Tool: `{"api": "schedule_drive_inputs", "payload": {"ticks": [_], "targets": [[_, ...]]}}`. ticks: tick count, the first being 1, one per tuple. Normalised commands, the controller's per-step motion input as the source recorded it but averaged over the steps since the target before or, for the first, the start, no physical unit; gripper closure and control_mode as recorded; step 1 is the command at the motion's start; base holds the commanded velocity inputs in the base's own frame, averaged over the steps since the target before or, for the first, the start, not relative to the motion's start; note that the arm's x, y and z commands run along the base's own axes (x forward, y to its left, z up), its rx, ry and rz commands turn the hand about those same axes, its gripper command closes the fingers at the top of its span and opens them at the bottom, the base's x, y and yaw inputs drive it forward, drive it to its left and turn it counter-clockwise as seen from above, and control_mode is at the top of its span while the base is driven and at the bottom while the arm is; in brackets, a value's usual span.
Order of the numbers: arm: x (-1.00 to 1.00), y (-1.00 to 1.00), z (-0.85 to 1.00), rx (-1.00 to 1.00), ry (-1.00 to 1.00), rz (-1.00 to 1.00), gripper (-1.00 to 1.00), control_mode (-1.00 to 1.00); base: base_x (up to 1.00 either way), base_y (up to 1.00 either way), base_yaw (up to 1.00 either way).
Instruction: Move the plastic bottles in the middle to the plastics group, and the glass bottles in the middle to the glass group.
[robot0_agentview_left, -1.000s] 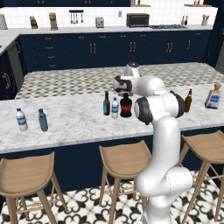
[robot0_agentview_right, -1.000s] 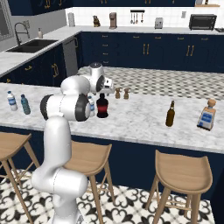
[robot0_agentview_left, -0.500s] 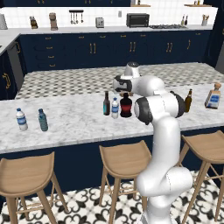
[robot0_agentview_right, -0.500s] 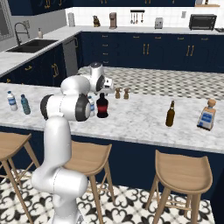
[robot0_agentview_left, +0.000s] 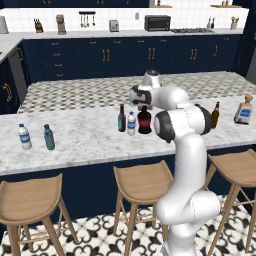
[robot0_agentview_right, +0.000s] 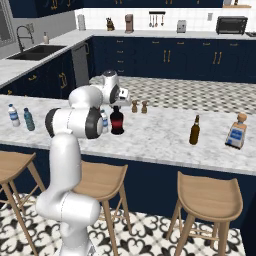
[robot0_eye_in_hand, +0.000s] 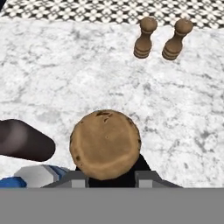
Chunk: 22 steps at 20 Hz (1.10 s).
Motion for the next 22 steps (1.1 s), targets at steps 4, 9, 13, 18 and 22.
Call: {"api": "schedule_drive_inputs", "payload": {"ticks": [4,9,13,18,22], "targets": [[-0.6,-0.23,0.35,0.0,0.0,0.0,1.0,-1.0,0.0,0.0,0.0],[-0.91,-0.46,0.36,0.0,0.0,-0.04,1.0,-1.0,0.0,0.0,0.0],[-1.0,-0.6,0.17,0.0,-0.07,-0.11,1.0,-1.0,0.0,0.0,0.0],[-0.63,-0.57,0.34,0.0,-0.15,-0.04,1.0,-1.0,0.0,0.0,0.0],[-0.24,-0.77,0.26,0.0,-0.17,0.0,1.0,-1.0,0.0,0.0,0.0]]}}
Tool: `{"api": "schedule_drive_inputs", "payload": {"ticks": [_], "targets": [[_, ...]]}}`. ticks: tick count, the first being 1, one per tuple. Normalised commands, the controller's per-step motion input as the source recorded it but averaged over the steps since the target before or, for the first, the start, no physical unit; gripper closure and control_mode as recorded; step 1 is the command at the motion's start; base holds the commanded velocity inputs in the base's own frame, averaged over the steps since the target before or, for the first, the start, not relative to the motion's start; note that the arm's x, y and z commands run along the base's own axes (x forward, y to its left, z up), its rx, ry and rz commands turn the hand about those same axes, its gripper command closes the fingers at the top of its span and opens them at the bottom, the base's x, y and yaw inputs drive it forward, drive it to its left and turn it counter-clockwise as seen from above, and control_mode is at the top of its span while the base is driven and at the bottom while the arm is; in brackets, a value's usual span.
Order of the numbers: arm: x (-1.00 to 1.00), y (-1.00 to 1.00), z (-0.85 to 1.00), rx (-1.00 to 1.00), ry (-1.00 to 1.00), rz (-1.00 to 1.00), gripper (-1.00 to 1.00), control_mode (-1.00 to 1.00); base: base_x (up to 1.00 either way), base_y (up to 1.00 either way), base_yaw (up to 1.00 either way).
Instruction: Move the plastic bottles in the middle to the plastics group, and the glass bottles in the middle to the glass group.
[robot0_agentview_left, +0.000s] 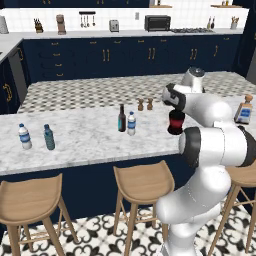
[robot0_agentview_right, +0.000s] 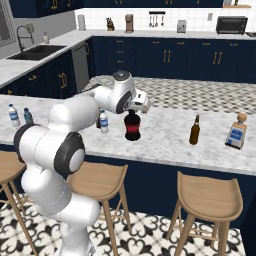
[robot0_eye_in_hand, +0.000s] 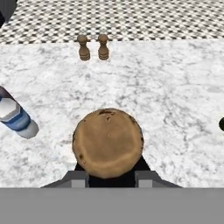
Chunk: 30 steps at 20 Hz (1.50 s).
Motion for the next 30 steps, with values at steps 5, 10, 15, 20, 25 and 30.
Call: {"api": "schedule_drive_inputs", "payload": {"ticks": [5,10,15,20,25,30], "targets": [[-0.02,-0.87,0.28,0.0,-0.03,0.0,1.0,-1.0,0.0,0.0,0.0],[0.05,-0.85,0.13,0.0,0.0,0.0,1.0,-1.0,0.0,0.0,0.0],[0.03,-0.37,0.0,0.0,0.01,0.0,1.0,-1.0,0.0,0.0,0.0],[0.23,0.0,0.0,-0.01,0.07,0.0,1.0,-1.0,0.0,0.0,0.0],[0.21,-0.05,0.0,0.0,0.02,0.0,1.0,-1.0,0.0,0.0,0.0],[0.16,-0.15,0.0,0.0,0.01,0.0,1.0,-1.0,0.0,0.0,0.0]]}}
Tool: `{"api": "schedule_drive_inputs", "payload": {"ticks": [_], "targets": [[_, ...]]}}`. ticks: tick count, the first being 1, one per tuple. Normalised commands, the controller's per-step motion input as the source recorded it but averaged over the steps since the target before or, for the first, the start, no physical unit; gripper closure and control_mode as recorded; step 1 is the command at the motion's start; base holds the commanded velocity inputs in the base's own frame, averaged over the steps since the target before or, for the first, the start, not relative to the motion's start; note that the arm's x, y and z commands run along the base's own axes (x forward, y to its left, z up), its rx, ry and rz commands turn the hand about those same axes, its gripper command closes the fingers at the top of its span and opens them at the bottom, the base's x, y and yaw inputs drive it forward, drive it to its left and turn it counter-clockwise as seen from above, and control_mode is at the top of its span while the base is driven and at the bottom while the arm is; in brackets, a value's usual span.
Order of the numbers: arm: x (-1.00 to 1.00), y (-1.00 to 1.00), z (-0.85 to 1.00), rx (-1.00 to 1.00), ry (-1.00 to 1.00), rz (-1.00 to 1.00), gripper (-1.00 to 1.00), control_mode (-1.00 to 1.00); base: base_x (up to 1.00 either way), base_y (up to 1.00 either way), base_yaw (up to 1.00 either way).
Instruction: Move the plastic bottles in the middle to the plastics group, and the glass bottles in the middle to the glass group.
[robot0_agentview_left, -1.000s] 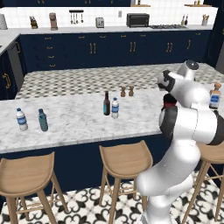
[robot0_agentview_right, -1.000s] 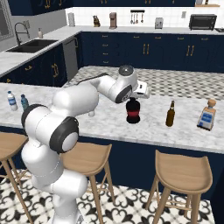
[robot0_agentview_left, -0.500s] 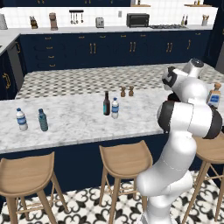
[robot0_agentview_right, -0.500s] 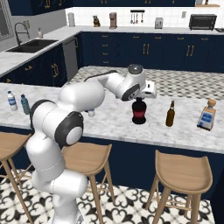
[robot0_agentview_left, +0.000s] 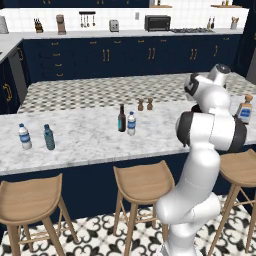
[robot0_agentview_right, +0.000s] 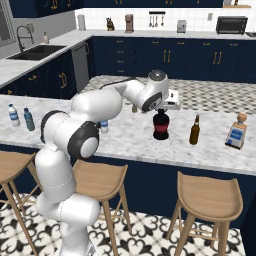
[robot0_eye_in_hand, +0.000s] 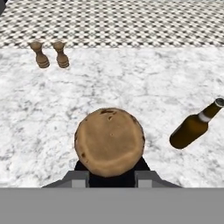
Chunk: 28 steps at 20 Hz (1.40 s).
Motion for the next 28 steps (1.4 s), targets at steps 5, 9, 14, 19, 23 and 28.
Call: {"api": "schedule_drive_inputs", "payload": {"ticks": [5,9,14,19,23,28], "targets": [[0.01,-0.22,0.0,-0.02,0.02,0.0,1.0,-1.0,0.0,0.0,0.0],[0.0,-0.19,0.0,-0.02,0.02,0.0,1.0,-1.0,0.0,0.0,0.0],[0.1,-0.02,-0.12,0.0,0.0,0.0,1.0,-1.0,0.0,0.0,0.0],[0.05,0.0,-0.33,0.0,0.0,0.0,1.0,-1.0,0.0,0.0,0.0],[0.0,0.0,-0.21,-0.02,0.0,0.0,1.0,-1.0,0.0,0.0,0.0],[0.0,-0.05,-0.17,-0.01,0.0,0.0,1.0,-1.0,0.0,0.0,0.0]]}}
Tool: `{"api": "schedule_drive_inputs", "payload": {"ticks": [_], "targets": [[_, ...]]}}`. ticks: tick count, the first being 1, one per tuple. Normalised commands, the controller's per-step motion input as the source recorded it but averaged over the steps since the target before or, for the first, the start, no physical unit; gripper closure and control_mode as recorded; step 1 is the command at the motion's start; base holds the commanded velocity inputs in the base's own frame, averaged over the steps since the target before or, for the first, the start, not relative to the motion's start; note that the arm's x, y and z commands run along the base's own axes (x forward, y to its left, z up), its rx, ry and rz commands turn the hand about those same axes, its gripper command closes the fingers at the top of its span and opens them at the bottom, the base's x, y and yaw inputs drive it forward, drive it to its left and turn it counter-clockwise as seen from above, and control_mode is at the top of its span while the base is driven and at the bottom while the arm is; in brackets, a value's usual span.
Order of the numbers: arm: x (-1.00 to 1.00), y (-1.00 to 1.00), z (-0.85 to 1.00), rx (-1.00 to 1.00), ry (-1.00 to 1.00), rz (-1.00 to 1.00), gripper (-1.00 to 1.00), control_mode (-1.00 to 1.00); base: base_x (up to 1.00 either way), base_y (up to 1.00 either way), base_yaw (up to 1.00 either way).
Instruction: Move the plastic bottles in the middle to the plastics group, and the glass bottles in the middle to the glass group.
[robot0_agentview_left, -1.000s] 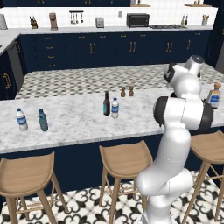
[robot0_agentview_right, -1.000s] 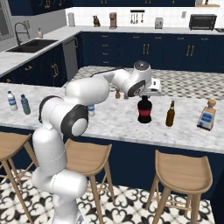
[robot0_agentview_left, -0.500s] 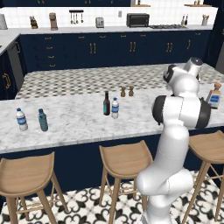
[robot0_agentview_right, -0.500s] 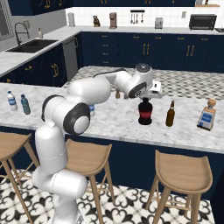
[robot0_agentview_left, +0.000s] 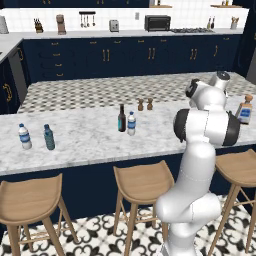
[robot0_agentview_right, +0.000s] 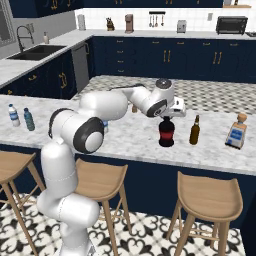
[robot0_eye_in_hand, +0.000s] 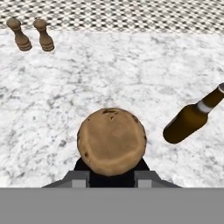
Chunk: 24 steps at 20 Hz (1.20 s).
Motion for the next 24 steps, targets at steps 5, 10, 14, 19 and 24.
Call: {"api": "schedule_drive_inputs", "payload": {"ticks": [5,10,14,19,24], "targets": [[0.05,-0.13,-0.15,-0.02,0.0,0.0,1.0,-1.0,0.0,0.0,0.0],[0.06,-0.24,0.0,-0.01,0.0,0.0,1.0,-1.0,0.0,0.0,0.0],[0.09,-0.24,0.0,0.0,0.0,0.0,1.0,-1.0,0.0,0.0,0.0],[0.17,-0.21,0.0,0.0,0.0,0.0,1.0,-1.0,0.0,0.0,0.0],[0.18,-0.13,0.0,0.0,0.0,0.0,1.0,-1.0,0.0,0.0,0.0]]}}
